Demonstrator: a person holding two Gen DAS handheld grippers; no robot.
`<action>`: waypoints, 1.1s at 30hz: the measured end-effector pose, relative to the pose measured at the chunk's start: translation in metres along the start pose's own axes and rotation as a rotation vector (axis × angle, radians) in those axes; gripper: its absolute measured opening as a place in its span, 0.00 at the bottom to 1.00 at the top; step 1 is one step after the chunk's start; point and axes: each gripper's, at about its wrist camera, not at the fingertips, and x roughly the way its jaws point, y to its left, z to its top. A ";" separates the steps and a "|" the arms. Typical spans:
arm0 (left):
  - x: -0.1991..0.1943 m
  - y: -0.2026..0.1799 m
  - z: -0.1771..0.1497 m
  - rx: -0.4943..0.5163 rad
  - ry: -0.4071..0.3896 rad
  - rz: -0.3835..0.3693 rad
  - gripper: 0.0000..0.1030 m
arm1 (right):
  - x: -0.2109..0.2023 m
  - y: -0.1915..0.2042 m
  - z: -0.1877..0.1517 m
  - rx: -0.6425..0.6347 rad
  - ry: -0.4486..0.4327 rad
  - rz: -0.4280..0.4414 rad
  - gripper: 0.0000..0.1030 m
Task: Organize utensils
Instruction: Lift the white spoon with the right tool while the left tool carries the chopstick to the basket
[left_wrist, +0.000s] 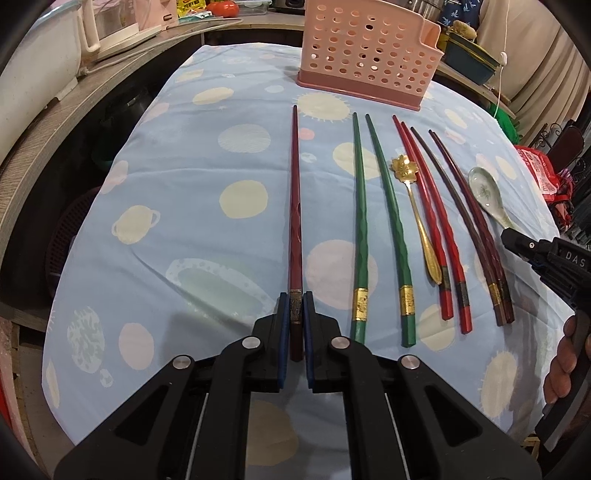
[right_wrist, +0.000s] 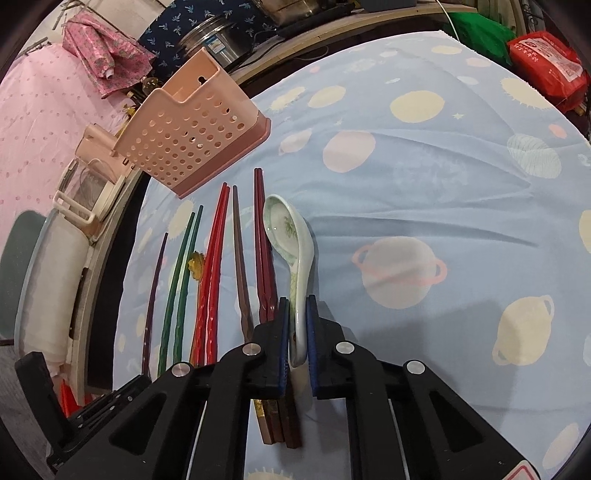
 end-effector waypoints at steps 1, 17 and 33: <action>-0.002 -0.001 -0.002 0.000 -0.001 -0.003 0.07 | -0.002 0.000 -0.001 -0.003 -0.004 -0.004 0.09; -0.079 -0.003 0.012 0.017 -0.180 -0.036 0.06 | -0.072 0.020 -0.006 -0.125 -0.132 -0.100 0.06; -0.132 -0.002 0.049 0.034 -0.325 -0.029 0.06 | -0.096 0.046 0.010 -0.187 -0.198 -0.083 0.06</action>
